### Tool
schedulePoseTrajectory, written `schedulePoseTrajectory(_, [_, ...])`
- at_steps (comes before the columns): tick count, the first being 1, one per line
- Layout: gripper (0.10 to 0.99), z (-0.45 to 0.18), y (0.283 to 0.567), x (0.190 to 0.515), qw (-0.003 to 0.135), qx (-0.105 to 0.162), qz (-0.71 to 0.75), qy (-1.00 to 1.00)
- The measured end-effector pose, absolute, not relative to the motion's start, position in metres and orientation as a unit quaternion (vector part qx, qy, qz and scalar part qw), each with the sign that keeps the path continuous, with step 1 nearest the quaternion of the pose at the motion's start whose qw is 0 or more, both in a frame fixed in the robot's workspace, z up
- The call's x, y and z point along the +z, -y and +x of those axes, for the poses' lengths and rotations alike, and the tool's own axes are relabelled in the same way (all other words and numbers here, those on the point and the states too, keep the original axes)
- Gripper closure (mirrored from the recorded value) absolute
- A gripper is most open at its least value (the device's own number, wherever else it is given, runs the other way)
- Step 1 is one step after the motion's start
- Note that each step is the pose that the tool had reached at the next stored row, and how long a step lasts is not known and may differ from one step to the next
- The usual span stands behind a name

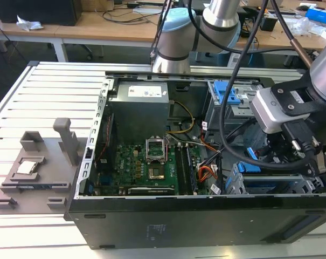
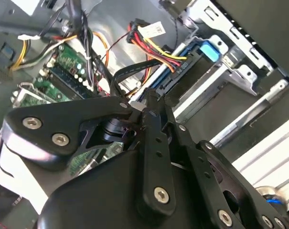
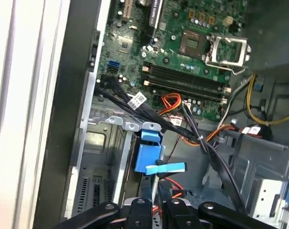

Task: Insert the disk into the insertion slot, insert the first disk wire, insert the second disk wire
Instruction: 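Insert the second disk wire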

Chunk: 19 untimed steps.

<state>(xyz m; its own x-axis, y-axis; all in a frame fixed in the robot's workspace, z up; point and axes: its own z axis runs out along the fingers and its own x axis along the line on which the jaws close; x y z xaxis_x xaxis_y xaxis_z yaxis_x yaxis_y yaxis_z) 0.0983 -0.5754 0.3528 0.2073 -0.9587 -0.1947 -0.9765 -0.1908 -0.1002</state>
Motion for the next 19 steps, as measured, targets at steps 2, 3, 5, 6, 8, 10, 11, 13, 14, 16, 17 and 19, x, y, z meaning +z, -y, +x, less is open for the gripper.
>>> schedulePoseTrajectory(2, [0.886,0.098,0.572,0.353,0.101,0.045,-0.773,-0.624])
schedulePoseTrajectory(3, [0.886,0.097,0.571,0.353,0.101,0.045,-0.773,-0.624])
schedulePoseTrajectory(5, [0.886,0.095,0.571,0.352,0.101,0.045,-0.773,-0.624])
schedulePoseTrajectory(6, [0.886,0.093,0.571,0.352,0.101,0.045,-0.773,-0.624])
schedulePoseTrajectory(8, [0.886,0.093,0.571,0.352,0.101,0.045,-0.773,-0.624])
schedulePoseTrajectory(10, [0.886,0.093,0.571,0.352,0.101,0.045,-0.773,-0.624])
schedulePoseTrajectory(11, [0.812,0.093,0.571,0.352,0.101,0.045,-0.773,-0.624])
schedulePoseTrajectory(13, [0.745,0.093,0.571,0.352,0.101,0.045,-0.773,-0.624])
schedulePoseTrajectory(14, [0.745,0.09,0.571,0.352,0.101,0.045,-0.773,-0.624])
schedulePoseTrajectory(16, [0.745,0.087,0.571,0.351,0.101,0.045,-0.774,-0.624])
schedulePoseTrajectory(17, [0.745,0.086,0.571,0.351,0.101,0.045,-0.775,-0.622])
schedulePoseTrajectory(19, [0.745,0.086,0.571,0.351,0.101,0.046,-0.779,-0.618])
